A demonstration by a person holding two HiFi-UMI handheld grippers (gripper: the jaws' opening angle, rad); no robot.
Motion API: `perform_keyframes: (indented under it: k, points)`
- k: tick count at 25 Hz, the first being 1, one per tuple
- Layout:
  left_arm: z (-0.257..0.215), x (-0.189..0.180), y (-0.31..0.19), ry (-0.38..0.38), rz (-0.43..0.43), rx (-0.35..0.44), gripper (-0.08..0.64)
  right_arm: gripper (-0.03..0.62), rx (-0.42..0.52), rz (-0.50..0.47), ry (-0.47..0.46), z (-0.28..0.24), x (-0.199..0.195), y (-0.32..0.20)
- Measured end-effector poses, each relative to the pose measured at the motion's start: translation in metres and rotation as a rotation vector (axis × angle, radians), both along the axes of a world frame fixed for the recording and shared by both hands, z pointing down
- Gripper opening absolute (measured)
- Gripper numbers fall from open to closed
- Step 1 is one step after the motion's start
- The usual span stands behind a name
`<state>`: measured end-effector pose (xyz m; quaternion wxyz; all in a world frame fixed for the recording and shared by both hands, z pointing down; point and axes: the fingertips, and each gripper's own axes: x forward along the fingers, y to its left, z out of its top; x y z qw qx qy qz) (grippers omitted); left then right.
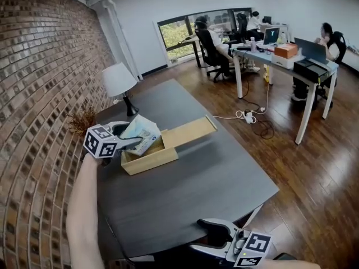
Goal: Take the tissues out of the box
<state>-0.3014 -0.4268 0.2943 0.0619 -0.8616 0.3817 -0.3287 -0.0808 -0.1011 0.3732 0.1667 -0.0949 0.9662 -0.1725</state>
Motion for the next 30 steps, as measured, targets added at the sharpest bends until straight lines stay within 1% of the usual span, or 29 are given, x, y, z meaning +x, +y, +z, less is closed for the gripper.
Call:
perform_keyframes:
  k: [2,5,8,11,13,14,16,18,23,24,27,30]
  points:
    - [-0.027,0.000,0.019,0.199,-0.002,0.056,0.334,0.318,-0.007,-0.002,0.000,0.001,0.000,0.000]
    - [-0.062,-0.003,0.059,0.539,0.011,0.139,0.333,0.318,-0.015,-0.003,0.000,0.001,-0.001,0.001]
    - [-0.081,-0.005,0.107,0.873,0.040,0.197,0.333,0.318,-0.007,-0.003,0.005,0.001,-0.002,0.002]
    - [-0.070,-0.001,0.160,1.176,0.076,0.190,0.333,0.318,0.005,-0.006,0.012,0.001,-0.004,0.005]
    - [-0.056,0.008,0.197,1.340,0.114,0.172,0.333,0.318,0.014,-0.008,0.017,0.000,-0.004,0.008]
    - [-0.048,0.015,0.214,1.409,0.134,0.157,0.333,0.318,0.018,-0.010,0.019,0.001,-0.004,0.009]
    - [-0.032,0.029,0.244,1.509,0.162,0.122,0.333,0.318,0.025,-0.015,0.020,0.000,-0.004,0.012]
    - [-0.018,0.043,0.269,1.566,0.176,0.100,0.333,0.318,0.033,-0.021,0.021,-0.001,-0.005,0.014]
    - [-0.003,0.063,0.326,1.732,0.210,0.102,0.333,0.318,0.047,-0.036,0.030,-0.002,-0.007,0.021]
    - [0.001,0.065,0.336,1.755,0.211,0.104,0.333,0.318,0.050,-0.038,0.031,-0.002,-0.007,0.023]
    - [0.014,0.070,0.360,1.776,0.198,0.118,0.333,0.318,0.058,-0.048,0.033,-0.002,-0.009,0.028]
    - [0.023,0.070,0.383,1.842,0.204,0.155,0.333,0.318,0.067,-0.065,0.039,-0.002,-0.009,0.033]
